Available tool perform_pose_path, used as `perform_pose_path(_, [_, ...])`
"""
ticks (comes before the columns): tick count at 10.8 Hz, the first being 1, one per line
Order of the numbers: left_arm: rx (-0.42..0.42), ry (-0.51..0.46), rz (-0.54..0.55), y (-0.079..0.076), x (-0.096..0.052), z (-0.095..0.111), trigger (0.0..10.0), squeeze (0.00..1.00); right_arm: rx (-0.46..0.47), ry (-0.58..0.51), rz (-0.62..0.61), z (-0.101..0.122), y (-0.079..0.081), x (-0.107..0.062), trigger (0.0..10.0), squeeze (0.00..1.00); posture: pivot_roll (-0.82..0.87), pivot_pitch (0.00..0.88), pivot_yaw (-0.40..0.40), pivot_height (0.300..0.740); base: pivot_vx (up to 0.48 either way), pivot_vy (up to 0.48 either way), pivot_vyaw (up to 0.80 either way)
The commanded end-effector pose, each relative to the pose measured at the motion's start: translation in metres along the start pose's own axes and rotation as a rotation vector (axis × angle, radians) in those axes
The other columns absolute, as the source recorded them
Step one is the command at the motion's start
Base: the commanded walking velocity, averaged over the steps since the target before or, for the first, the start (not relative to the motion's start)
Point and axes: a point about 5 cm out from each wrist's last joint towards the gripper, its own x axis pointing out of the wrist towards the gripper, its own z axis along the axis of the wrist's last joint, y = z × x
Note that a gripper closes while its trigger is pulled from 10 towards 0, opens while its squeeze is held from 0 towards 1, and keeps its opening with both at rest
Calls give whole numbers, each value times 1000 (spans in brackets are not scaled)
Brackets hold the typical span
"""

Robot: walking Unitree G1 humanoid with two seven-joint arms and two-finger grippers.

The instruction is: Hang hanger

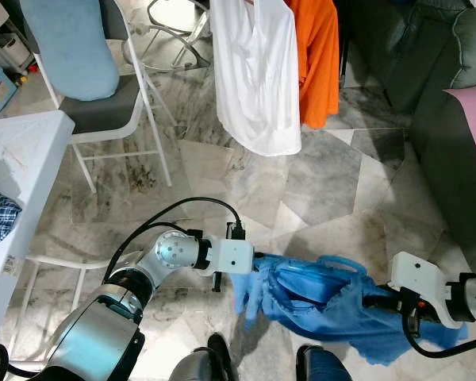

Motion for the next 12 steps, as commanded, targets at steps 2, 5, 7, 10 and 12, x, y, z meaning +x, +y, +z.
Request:
perform_pose_path(2, [9, -39, 70, 5, -2, 4, 10000, 0, 4, -28, 50, 3, 11, 11, 0, 0, -314, 255, 171, 740, 0, 0, 0])
perform_pose_path(5, [2, -30, 112, 10, -4, 3, 10000, 0, 0, -37, 19, 4, 6, 11, 0, 0, -310, 249, 173, 740, 0, 0, 0])
perform_pose_path(7, [-29, -30, 215, 17, -5, 3, 10000, 1000, 9, -65, -58, 5, -1, 18, 0, 0, -312, 246, 173, 740, 0, 0, 0])
perform_pose_path(10, [16, -45, 250, 20, -8, 5, 10000, 1000, 63, -66, -173, 0, -8, 37, 0, 0, -313, 245, 180, 740, 0, 0, 0])
perform_pose_path(12, [73, -27, 283, 24, -11, 5, 10000, 1000, 67, -64, -187, 0, -7, 49, 0, 0, -310, 244, 184, 740, 0, 0, 0])
